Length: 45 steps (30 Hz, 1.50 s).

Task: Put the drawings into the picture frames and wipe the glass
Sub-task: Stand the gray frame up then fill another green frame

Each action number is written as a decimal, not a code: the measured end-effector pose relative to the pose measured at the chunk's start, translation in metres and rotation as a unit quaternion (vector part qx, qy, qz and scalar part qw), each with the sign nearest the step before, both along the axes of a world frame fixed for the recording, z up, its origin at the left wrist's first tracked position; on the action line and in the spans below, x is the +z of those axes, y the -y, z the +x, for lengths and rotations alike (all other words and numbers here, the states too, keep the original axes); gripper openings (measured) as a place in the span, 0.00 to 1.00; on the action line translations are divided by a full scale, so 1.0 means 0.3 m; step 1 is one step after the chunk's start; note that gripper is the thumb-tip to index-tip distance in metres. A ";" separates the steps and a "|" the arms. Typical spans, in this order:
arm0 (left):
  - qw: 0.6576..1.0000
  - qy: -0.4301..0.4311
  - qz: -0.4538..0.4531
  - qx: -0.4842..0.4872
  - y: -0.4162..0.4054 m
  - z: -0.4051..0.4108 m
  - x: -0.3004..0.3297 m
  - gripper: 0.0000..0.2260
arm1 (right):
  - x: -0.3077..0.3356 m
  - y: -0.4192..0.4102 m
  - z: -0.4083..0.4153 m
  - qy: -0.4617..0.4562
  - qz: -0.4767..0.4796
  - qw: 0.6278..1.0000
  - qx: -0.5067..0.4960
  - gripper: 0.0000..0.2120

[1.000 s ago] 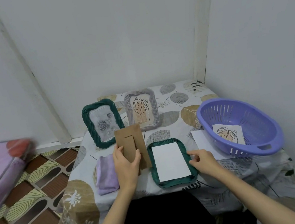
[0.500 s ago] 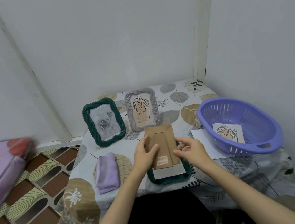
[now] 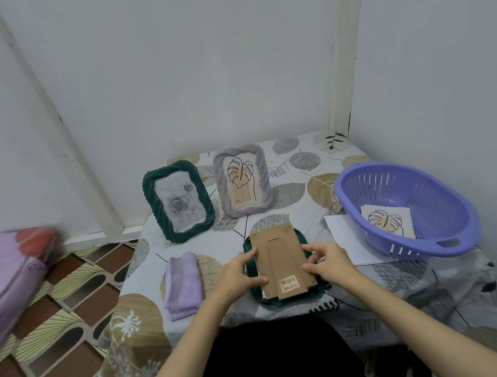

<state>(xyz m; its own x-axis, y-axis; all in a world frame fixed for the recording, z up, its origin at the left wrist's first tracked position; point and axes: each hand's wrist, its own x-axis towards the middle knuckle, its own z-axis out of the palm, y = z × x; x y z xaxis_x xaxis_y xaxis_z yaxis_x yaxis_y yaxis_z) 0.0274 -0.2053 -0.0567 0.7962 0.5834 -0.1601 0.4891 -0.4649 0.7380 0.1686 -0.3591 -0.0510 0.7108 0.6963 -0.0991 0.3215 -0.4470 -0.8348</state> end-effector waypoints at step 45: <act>0.988 -0.091 0.068 -0.103 -0.058 0.044 -0.026 0.29 | 0.064 -0.101 0.072 0.213 -0.315 0.903 0.200 0.39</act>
<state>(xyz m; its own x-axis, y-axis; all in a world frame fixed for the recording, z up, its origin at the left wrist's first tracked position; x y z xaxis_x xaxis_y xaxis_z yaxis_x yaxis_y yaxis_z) 0.0405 -0.1879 -0.0644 0.8660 0.4373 -0.2425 0.4919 -0.6579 0.5702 0.1901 -0.3287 -0.0319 0.4816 0.8065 -0.3430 0.7946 -0.5669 -0.2173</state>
